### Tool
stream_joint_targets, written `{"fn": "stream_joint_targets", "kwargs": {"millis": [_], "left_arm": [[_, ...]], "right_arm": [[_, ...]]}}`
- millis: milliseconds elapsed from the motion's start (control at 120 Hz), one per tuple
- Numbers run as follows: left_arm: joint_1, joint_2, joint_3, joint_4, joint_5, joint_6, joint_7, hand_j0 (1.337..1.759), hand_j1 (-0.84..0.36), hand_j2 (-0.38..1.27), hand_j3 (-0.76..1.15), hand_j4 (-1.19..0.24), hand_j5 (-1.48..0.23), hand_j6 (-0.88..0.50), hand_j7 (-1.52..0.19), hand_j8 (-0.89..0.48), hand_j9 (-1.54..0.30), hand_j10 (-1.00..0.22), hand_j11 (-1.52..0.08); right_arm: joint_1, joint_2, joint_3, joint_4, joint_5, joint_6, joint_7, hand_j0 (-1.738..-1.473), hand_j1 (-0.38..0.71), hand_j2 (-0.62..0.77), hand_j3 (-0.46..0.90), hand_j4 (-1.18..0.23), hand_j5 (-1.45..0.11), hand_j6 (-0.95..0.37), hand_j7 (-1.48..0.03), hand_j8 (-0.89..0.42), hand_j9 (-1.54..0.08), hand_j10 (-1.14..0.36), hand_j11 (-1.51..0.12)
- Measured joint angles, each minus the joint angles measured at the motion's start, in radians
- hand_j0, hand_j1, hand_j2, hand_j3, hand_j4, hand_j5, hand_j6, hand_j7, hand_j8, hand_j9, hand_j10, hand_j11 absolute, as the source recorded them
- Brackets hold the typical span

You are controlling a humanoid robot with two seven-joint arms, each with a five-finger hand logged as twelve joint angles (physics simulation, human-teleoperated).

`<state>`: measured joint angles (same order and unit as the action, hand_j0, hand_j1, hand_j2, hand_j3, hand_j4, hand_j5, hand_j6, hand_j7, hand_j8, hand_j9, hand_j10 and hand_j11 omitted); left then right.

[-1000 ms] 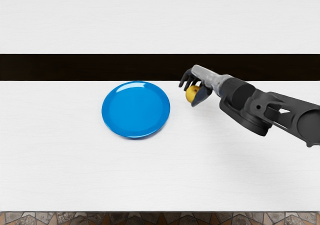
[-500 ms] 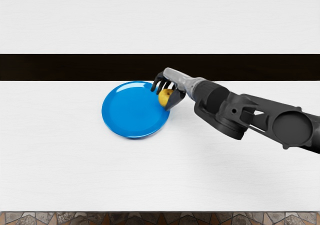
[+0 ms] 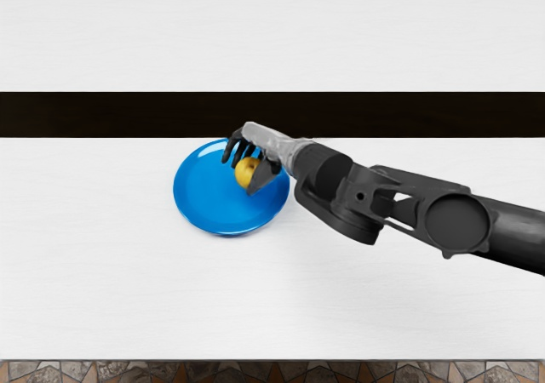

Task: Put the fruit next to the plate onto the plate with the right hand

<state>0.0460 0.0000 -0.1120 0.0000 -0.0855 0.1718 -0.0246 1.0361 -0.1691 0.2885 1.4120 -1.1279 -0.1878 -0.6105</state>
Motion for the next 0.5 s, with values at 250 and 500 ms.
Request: {"fn": "stream_joint_targets", "kwargs": {"millis": [250,500], "left_arm": [[0.0,0.0,0.0,0.0,0.0,0.0,0.0,1.658,0.35,0.0,0.0,0.0,0.0,0.0,0.0,0.0,0.0,0.0,0.0],[0.0,0.0,0.0,0.0,0.0,0.0,0.0,1.658,0.35,0.0,0.0,0.0,0.0,0.0,0.0,0.0,0.0,0.0,0.0]], "right_arm": [[-0.038,0.052,-0.002,-0.044,-0.033,-0.002,0.0,-1.657,0.26,0.2,0.0,-0.6,-0.79,-0.6,-0.79,-0.42,-0.79,-0.56,-0.79],[-0.054,0.057,-0.006,-0.048,-0.037,-0.001,0.0,-1.658,0.24,0.13,0.0,-0.56,-0.74,-0.56,-0.73,-0.42,-0.73,-0.55,-0.74]]}}
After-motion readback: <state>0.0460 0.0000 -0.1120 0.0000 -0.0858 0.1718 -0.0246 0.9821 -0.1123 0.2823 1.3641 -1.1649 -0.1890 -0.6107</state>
